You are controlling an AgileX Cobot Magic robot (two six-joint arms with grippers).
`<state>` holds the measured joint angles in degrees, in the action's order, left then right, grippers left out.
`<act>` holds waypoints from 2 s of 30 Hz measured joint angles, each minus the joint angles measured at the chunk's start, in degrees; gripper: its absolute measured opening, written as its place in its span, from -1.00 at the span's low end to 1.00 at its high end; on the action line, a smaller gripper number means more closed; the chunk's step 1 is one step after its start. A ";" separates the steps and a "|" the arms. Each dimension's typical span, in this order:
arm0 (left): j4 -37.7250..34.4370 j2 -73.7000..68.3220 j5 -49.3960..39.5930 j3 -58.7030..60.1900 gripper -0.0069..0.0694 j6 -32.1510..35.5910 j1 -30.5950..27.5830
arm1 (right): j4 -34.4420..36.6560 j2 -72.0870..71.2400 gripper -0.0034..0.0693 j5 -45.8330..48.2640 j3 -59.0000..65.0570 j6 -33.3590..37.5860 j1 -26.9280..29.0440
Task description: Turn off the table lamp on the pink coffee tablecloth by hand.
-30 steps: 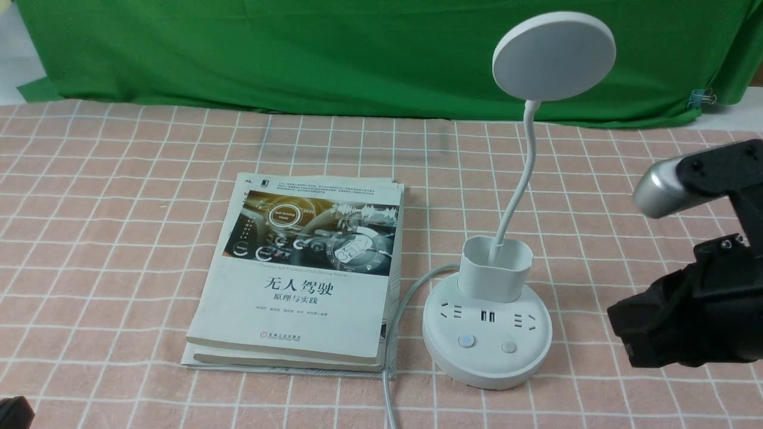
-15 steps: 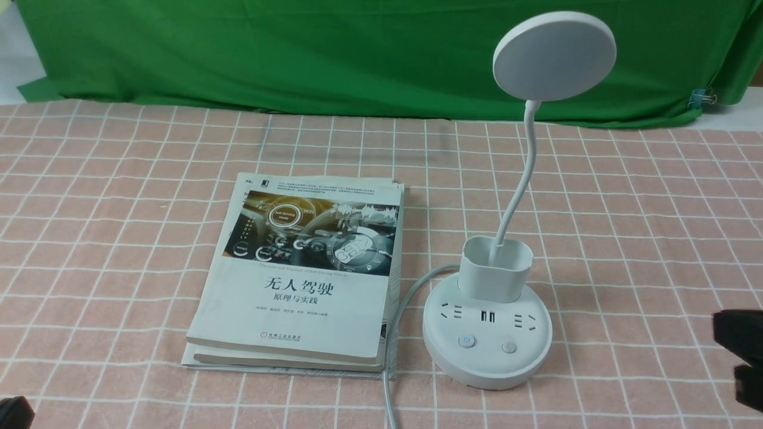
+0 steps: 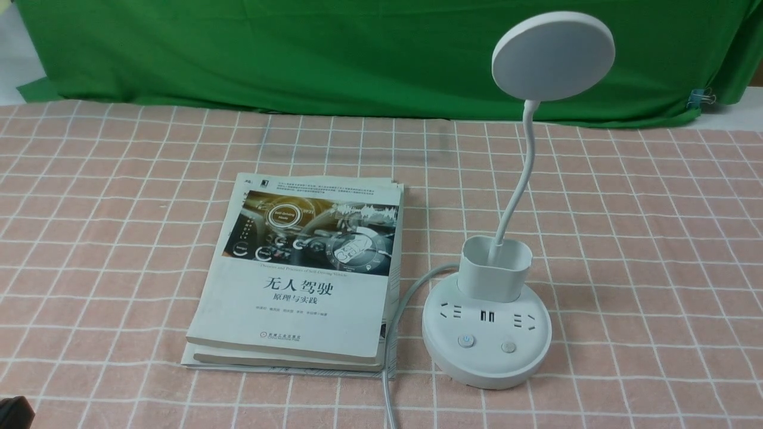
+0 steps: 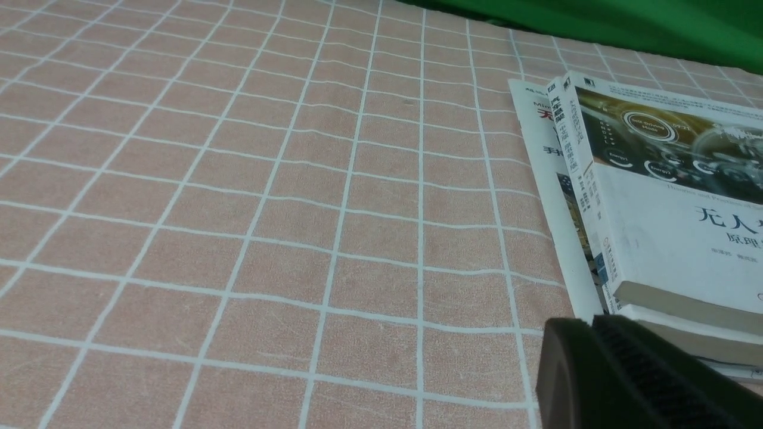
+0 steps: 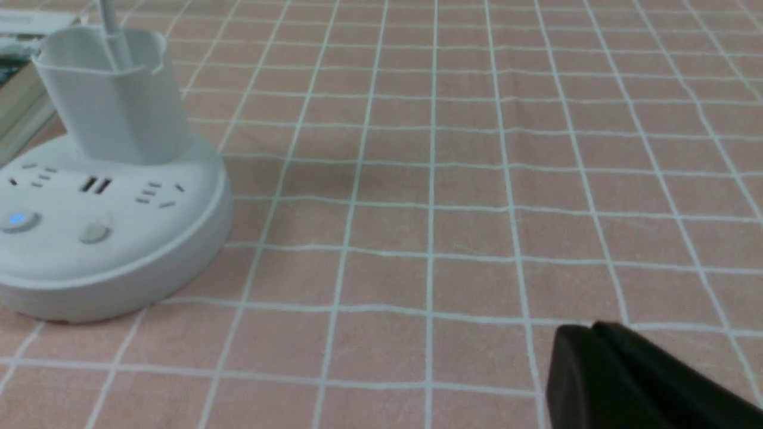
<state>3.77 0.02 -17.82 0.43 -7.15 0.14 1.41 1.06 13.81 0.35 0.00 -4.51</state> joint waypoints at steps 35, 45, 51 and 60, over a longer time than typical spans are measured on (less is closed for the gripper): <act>-0.05 0.00 0.00 0.00 -0.80 0.00 0.00 | -1.41 -1.06 -0.62 -0.57 0.00 2.08 0.00; -0.05 0.00 0.00 0.00 -0.80 0.00 0.00 | -1.41 -1.06 -0.56 -0.57 0.00 2.08 0.00; -0.05 0.00 0.00 0.00 -0.80 0.00 0.00 | -1.41 -1.06 -0.52 -0.57 0.00 2.08 0.00; -0.05 0.00 0.00 0.00 -0.80 0.00 0.00 | -1.41 -1.06 -0.47 -0.57 0.00 2.08 0.00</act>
<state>3.72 0.02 -17.82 0.43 -7.15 0.14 0.00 0.00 13.23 0.35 2.08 -4.51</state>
